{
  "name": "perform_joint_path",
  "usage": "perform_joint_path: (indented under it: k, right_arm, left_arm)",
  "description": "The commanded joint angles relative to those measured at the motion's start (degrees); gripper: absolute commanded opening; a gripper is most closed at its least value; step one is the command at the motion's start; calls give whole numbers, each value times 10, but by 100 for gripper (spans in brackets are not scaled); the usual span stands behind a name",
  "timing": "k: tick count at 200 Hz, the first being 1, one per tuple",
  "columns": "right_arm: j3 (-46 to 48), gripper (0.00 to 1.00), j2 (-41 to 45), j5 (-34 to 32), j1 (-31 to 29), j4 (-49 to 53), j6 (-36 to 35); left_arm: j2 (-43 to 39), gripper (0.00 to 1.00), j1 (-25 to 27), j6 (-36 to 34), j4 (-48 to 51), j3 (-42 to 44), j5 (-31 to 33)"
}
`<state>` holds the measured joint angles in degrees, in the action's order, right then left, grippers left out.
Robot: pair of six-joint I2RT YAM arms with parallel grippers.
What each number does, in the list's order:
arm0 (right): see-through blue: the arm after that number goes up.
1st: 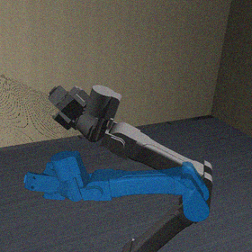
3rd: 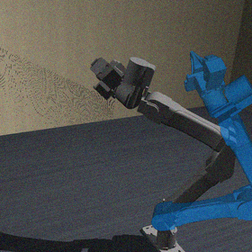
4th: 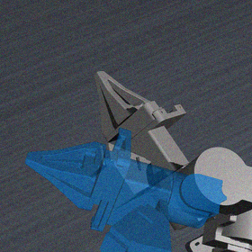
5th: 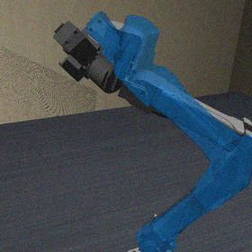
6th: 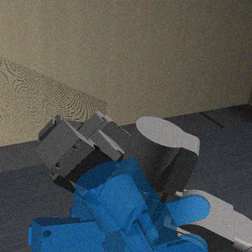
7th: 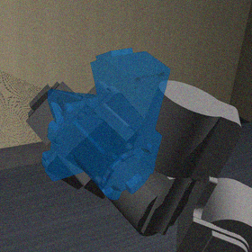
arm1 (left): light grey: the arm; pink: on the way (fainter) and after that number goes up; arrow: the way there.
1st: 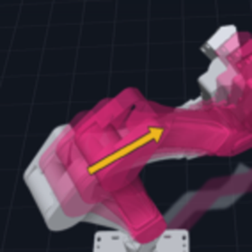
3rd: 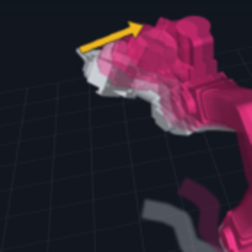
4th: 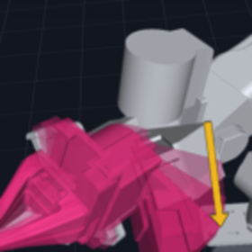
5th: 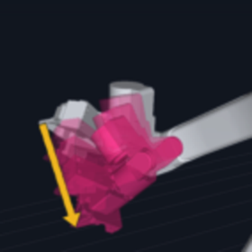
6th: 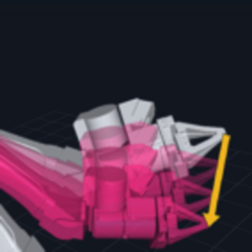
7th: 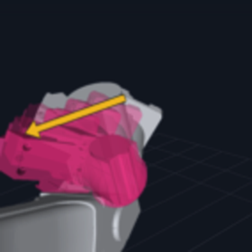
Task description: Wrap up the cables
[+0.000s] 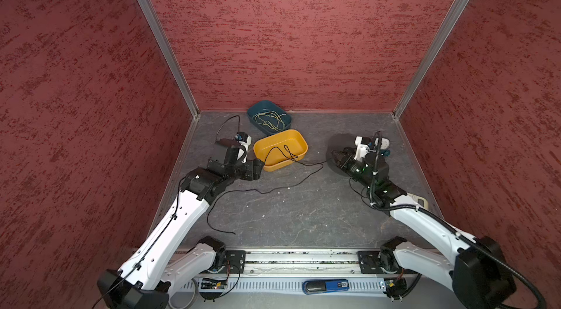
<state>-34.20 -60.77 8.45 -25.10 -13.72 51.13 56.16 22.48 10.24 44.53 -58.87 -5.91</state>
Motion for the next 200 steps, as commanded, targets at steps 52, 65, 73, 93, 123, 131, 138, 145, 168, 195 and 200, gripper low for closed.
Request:
perform_joint_path:
  k: [52, 65, 73, 93, 123, 131, 138, 145, 168, 195, 200]
  right_arm:
    - [-71, 0, 11, -36, -5, 146, -108]
    - [-74, 0, 13, -36, -5, 145, -107]
    - [-75, 0, 15, -34, -5, 144, -108]
    - [-81, 0, 18, -39, -6, 142, -104]
    - [-85, 0, 21, -50, -6, 133, -91]
    - [-84, 0, 22, -52, -5, 129, -85]
    - [-83, 0, 22, -52, -5, 127, -81]
    - [-83, 0, 24, -50, -6, 125, -78]
    - [-77, 0, 29, -51, -5, 116, -70]
    - [-73, 0, 29, -48, -5, 113, -65]
    - [-71, 0, 29, -46, -6, 111, -63]
  left_arm:
    - [39, 70, 93, 17, -174, 15, -215]
    - [87, 68, 122, 17, -180, 3, -204]
    - [115, 68, 136, 21, -192, 2, -203]
    - [172, 67, 170, 35, -237, 13, -203]
    - [214, 63, 199, 63, -318, 61, -216]
    - [224, 63, 207, 65, -332, 70, -213]
    - [235, 63, 212, 68, -342, 74, -205]
    - [248, 62, 218, 74, -354, 78, -197]
    - [305, 59, 240, 95, -434, 84, -195]
    - [380, 53, 266, 109, -460, 47, -157]
    - [389, 52, 271, 110, -472, 44, -149]
